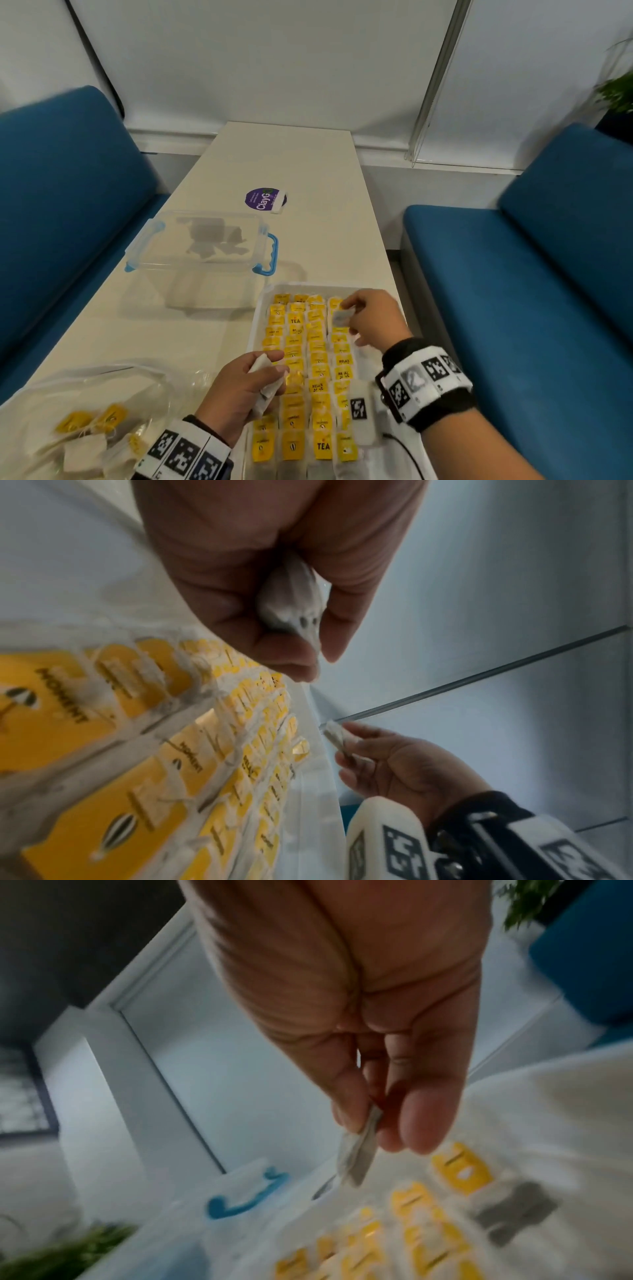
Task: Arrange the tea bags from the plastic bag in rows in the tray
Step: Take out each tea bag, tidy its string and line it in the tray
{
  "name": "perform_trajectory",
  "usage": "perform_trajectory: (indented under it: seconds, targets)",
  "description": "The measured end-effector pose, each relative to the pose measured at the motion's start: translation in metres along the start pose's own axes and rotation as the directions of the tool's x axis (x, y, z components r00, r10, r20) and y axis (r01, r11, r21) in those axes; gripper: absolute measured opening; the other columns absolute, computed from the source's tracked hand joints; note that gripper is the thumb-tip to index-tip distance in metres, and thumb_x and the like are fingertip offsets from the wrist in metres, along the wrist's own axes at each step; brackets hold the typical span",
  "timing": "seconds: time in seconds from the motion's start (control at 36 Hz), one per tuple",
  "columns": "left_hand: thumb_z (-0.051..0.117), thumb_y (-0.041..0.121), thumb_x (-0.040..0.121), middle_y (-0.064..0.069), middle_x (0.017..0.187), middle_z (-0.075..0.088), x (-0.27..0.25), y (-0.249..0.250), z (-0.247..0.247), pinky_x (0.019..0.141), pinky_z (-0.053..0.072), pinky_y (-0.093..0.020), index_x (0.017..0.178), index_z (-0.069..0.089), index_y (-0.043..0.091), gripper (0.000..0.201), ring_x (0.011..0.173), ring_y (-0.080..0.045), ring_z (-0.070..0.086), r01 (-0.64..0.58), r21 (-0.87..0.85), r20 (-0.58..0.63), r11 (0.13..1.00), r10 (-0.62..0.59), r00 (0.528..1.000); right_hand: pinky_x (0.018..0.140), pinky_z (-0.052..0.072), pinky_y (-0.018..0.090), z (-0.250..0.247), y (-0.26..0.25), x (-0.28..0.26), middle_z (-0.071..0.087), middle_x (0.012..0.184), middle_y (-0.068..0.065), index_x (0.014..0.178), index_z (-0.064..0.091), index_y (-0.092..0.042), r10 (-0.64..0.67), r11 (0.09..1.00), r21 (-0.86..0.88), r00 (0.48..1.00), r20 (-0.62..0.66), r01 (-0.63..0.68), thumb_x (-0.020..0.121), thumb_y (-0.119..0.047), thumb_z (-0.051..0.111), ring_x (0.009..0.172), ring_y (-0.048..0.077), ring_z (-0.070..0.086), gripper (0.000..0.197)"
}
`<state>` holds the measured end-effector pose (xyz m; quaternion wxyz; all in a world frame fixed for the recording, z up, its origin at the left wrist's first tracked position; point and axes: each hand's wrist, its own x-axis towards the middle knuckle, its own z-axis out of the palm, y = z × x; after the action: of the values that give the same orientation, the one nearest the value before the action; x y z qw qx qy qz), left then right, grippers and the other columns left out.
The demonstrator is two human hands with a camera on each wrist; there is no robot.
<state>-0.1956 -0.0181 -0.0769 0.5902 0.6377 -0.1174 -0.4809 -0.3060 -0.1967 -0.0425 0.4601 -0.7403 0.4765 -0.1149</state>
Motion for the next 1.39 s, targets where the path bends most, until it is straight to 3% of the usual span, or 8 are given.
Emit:
perform_trajectory:
  seconds: [0.14, 0.33, 0.47, 0.75, 1.11, 1.19, 1.28, 1.39]
  targets:
    - [0.055, -0.003, 0.087, -0.017, 0.081, 0.059, -0.002, 0.002, -0.001, 0.038, 0.037, -0.019, 0.101, 0.061, 0.001, 0.016, 0.056, -0.019, 0.051, 0.031, -0.008, 0.027, 0.999, -0.031, 0.999, 0.088, 0.053, 0.038, -0.013, 0.01, 0.026, 0.059, 0.102, 0.005, 0.098, 0.067, -0.01, 0.011, 0.953, -0.3, 0.996, -0.088, -0.037, 0.086, 0.008, 0.046, 0.1, 0.025, 0.06, 0.03]
    - [0.053, -0.002, 0.088, -0.012, 0.083, 0.063, -0.004, 0.005, 0.0, 0.039, 0.039, -0.019, 0.1, 0.062, 0.003, 0.016, 0.054, -0.016, 0.056, 0.048, 0.009, 0.04, 0.999, -0.049, 0.998, 0.08, 0.053, 0.032, -0.002, 0.019, 0.036, 0.064, 0.108, 0.009, 0.074, 0.06, -0.015, 0.036, 0.9, -0.432, 0.998, -0.061, -0.059, 0.085, 0.008, 0.039, 0.086, 0.023, 0.057, 0.034]
    - [0.052, -0.003, 0.089, -0.013, 0.087, 0.064, -0.004, 0.005, -0.001, 0.04, 0.04, -0.02, 0.101, 0.063, 0.002, 0.017, 0.056, -0.016, 0.058, 0.055, 0.025, 0.036, 0.998, -0.056, 0.998, 0.093, 0.049, 0.031, 0.006, 0.015, 0.043, 0.062, 0.118, 0.013, 0.11, 0.063, -0.003, 0.072, 0.835, -0.542, 0.996, -0.053, -0.089, 0.094, -0.002, 0.039, 0.11, 0.027, 0.059, 0.029]
    - [0.047, -0.004, 0.09, -0.014, 0.094, 0.065, -0.004, 0.006, -0.001, 0.041, 0.043, -0.021, 0.101, 0.063, 0.004, 0.02, 0.064, -0.02, 0.06, 0.072, 0.068, 0.056, 0.995, -0.076, 0.996, 0.108, 0.029, 0.031, 0.008, 0.016, 0.046, 0.042, 0.143, 0.017, 0.133, 0.044, 0.002, 0.265, 0.759, -0.637, 0.957, 0.115, -0.134, 0.101, -0.012, 0.036, 0.132, 0.026, 0.041, 0.036]
    - [0.042, 0.019, 0.098, -0.015, 0.084, 0.071, -0.004, 0.008, -0.002, 0.045, 0.051, -0.024, 0.103, 0.064, 0.002, 0.028, 0.061, -0.023, 0.068, 0.129, -0.154, 0.102, 0.98, -0.114, 0.988, 0.085, 0.048, 0.028, 0.0, 0.001, 0.01, 0.056, 0.12, 0.005, 0.114, 0.058, -0.017, -0.072, 0.858, -0.503, 0.995, 0.074, 0.1, 0.089, 0.001, 0.047, 0.103, 0.02, 0.057, 0.033]
    - [0.038, 0.022, 0.099, -0.014, 0.082, 0.072, -0.004, 0.01, 0.0, 0.043, 0.051, -0.024, 0.102, 0.064, 0.002, 0.033, 0.059, -0.024, 0.068, 0.163, -0.216, 0.139, 0.963, -0.135, 0.981, 0.069, 0.049, 0.022, 0.004, -0.01, -0.014, 0.056, 0.108, -0.003, 0.102, 0.064, -0.025, -0.165, 0.903, -0.347, 0.95, 0.264, 0.253, 0.084, -0.001, 0.06, 0.083, 0.007, 0.054, 0.031]
    - [0.035, 0.027, 0.1, -0.013, 0.081, 0.073, -0.003, 0.011, 0.003, 0.043, 0.051, -0.025, 0.1, 0.065, 0.005, 0.037, 0.06, -0.022, 0.07, 0.18, -0.22, 0.156, 0.959, -0.147, 0.977, 0.073, 0.054, 0.031, 0.011, -0.022, -0.035, 0.057, 0.097, -0.006, 0.097, 0.069, -0.025, -0.24, 0.906, -0.224, 0.872, 0.426, 0.359, 0.077, 0.0, 0.069, 0.073, 0.003, 0.053, 0.032]
    - [0.036, 0.031, 0.099, -0.013, 0.074, 0.072, -0.002, 0.015, 0.005, 0.042, 0.05, -0.025, 0.096, 0.063, 0.007, 0.036, 0.059, -0.023, 0.07, 0.217, -0.242, 0.156, 0.946, -0.183, 0.971, 0.071, 0.048, 0.02, 0.017, -0.027, -0.047, 0.055, 0.086, -0.011, 0.097, 0.071, -0.018, -0.349, 0.901, -0.093, 0.837, 0.422, 0.423, 0.072, -0.007, 0.076, 0.07, -0.002, 0.051, 0.028]
